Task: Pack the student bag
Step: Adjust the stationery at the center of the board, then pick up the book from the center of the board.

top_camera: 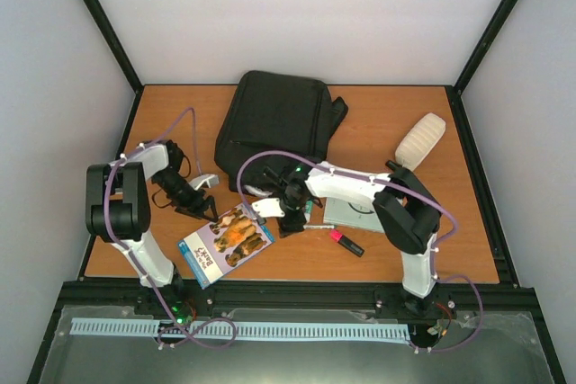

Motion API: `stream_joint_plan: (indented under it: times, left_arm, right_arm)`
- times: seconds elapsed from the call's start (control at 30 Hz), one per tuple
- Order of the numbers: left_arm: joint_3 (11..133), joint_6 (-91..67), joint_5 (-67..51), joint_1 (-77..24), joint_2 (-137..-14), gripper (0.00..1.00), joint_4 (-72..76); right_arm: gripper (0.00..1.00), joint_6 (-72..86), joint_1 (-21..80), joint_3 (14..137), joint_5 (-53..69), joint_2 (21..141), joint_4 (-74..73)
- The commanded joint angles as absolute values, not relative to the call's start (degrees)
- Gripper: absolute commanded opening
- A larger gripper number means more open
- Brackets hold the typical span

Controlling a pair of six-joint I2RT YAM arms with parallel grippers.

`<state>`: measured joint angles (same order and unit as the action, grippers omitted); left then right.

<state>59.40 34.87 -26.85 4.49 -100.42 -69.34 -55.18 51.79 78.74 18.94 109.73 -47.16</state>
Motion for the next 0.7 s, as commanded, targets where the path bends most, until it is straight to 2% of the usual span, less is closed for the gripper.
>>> stream_joint_plan:
  times: [0.0,0.13,0.33,0.53,0.67]
  left_arm:
    - [61.36,34.28,-29.52,4.52,-102.73,0.79,-68.76]
    - [60.54,34.45,-29.45,4.57,-104.35,0.79,-67.64]
    - [58.11,35.67,-25.47,4.57,-101.59,0.79,-64.89]
    - [57.14,35.40,-22.62,4.57,-101.01,0.78,-65.63]
    - [55.20,34.62,-20.43,4.57,-96.20,0.78,-65.49]
  right_arm:
    - [0.77,-57.34,55.32,78.59,17.99,111.21,-44.25]
    - [0.86,-57.49,56.89,76.34,17.03,111.30,-41.70]
    - [0.84,-59.15,57.62,75.72,12.13,113.59,-35.41]
    - [0.79,-46.63,57.17,81.72,-0.29,122.62,-23.00]
    - [0.77,-33.75,55.45,93.14,-6.52,128.16,-24.97]
